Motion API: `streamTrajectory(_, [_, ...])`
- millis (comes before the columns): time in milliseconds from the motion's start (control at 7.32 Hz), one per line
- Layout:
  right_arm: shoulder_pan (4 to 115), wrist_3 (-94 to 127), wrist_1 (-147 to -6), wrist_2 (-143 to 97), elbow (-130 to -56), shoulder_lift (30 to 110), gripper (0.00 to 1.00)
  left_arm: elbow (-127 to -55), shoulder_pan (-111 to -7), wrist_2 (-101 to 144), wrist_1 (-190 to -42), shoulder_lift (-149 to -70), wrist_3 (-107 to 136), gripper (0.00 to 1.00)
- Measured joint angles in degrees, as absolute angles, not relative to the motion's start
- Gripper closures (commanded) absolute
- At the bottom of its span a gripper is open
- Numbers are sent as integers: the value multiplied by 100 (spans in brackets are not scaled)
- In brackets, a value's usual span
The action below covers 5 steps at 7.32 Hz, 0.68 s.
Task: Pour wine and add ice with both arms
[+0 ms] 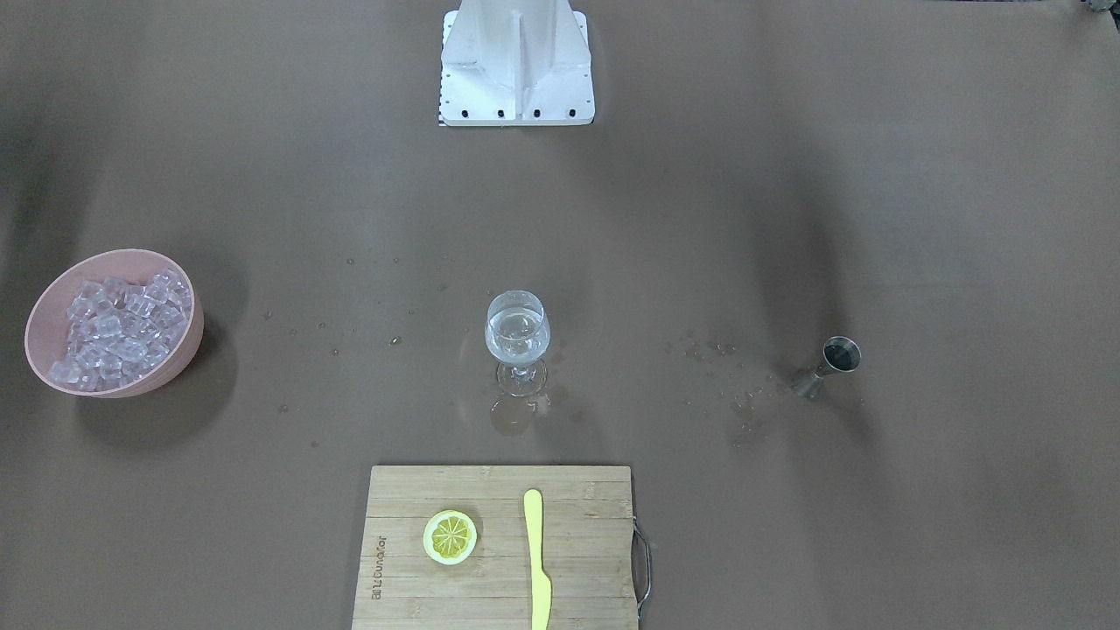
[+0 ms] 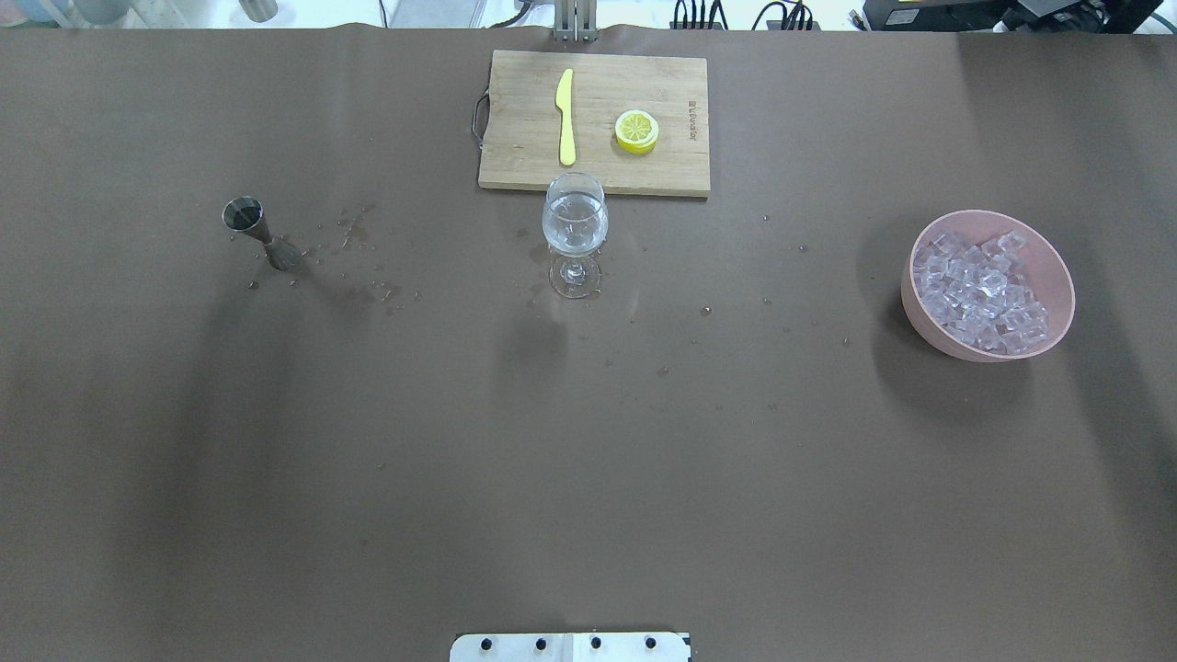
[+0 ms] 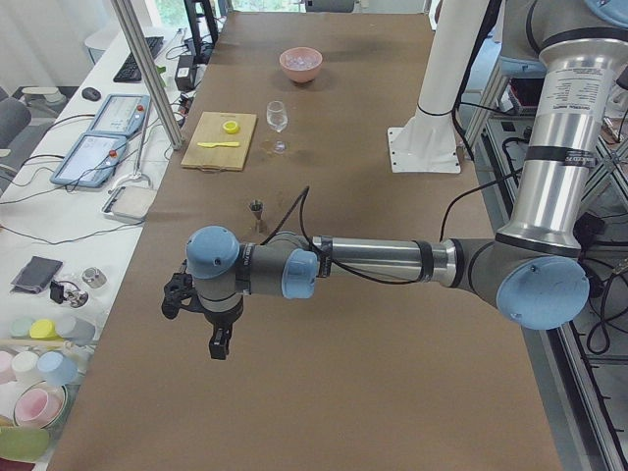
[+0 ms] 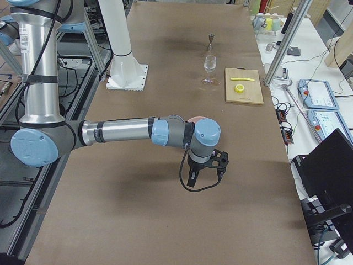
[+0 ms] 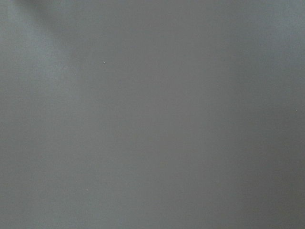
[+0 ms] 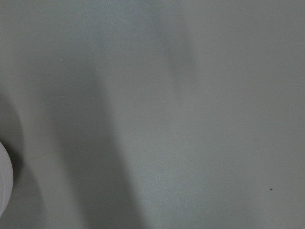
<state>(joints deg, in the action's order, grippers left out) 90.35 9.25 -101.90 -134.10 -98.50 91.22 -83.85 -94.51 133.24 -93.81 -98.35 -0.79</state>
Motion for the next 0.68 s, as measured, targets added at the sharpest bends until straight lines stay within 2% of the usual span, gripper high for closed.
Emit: streamTrajectory(683, [9035, 941, -10189, -13420, -9870, 9106, 0, -8428, -9449, 13324, -9395, -9725, -100, 2])
